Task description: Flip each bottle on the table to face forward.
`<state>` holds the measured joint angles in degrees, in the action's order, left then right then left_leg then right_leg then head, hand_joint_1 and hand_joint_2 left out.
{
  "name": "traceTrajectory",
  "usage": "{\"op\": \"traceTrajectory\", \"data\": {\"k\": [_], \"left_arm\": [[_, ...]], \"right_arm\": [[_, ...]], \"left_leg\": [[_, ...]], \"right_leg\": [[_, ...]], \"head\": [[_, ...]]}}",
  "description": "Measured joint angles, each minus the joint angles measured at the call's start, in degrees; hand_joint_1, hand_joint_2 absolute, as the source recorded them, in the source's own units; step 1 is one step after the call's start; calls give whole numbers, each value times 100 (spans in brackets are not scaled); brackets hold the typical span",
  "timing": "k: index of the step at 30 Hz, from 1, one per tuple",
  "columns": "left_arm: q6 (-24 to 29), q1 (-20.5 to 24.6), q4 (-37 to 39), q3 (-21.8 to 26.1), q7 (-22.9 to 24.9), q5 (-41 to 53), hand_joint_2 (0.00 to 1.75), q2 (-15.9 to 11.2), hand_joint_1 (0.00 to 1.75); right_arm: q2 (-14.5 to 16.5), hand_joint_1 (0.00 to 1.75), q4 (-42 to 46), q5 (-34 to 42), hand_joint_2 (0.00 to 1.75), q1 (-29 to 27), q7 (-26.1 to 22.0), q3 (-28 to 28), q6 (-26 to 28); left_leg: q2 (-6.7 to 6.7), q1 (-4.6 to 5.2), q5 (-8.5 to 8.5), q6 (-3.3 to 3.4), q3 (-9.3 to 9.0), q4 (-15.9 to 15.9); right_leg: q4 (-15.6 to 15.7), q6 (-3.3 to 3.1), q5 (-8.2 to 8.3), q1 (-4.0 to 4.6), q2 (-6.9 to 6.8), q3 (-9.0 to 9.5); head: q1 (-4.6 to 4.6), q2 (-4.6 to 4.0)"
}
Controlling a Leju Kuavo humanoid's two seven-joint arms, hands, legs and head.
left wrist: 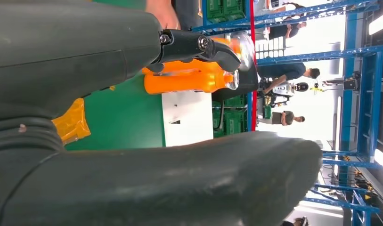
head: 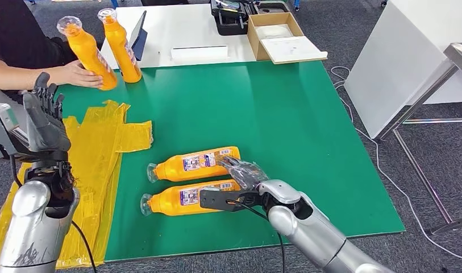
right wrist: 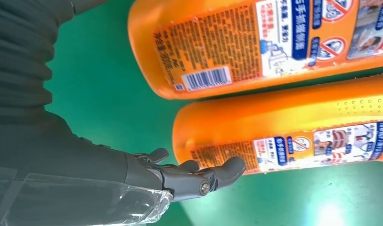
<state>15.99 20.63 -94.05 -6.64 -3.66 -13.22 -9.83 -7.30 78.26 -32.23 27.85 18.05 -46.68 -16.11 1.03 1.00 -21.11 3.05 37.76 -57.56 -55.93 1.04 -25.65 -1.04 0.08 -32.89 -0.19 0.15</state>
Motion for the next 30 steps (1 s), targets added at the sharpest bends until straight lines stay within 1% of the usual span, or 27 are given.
{"op": "traceTrajectory", "data": {"k": [8,18,23,27,30], "left_arm": [[56,58,64,-28,-56,-79,0,9,0],[122,60,135,-33,-120,-167,0,10,0],[131,60,140,-33,-128,-172,0,10,0],[169,39,142,-17,-151,-218,0,8,0],[190,-19,142,31,-179,-271,0,-10,0]], "right_arm": [[152,0,-163,49,175,232,-10,-310,-187],[174,0,-185,171,175,279,6,-772,-364],[173,0,-184,178,175,278,29,-896,-372],[133,0,-100,62,175,267,206,-1025,-467],[15,0,43,-118,175,218,425,-1168,-569]], "left_leg": [[0,-1,1,0,0,0],[1,0,0,0,1,0],[1,0,0,0,1,0],[1,0,0,0,1,0],[1,0,0,0,1,0]], "right_leg": [[-1,0,0,0,0,0],[0,0,0,0,0,-1],[0,0,0,0,0,0],[0,0,0,0,0,0],[0,0,0,-1,0,0]], "head": [[0,0],[0,0],[1,0],[-1,0],[0,0]]}}
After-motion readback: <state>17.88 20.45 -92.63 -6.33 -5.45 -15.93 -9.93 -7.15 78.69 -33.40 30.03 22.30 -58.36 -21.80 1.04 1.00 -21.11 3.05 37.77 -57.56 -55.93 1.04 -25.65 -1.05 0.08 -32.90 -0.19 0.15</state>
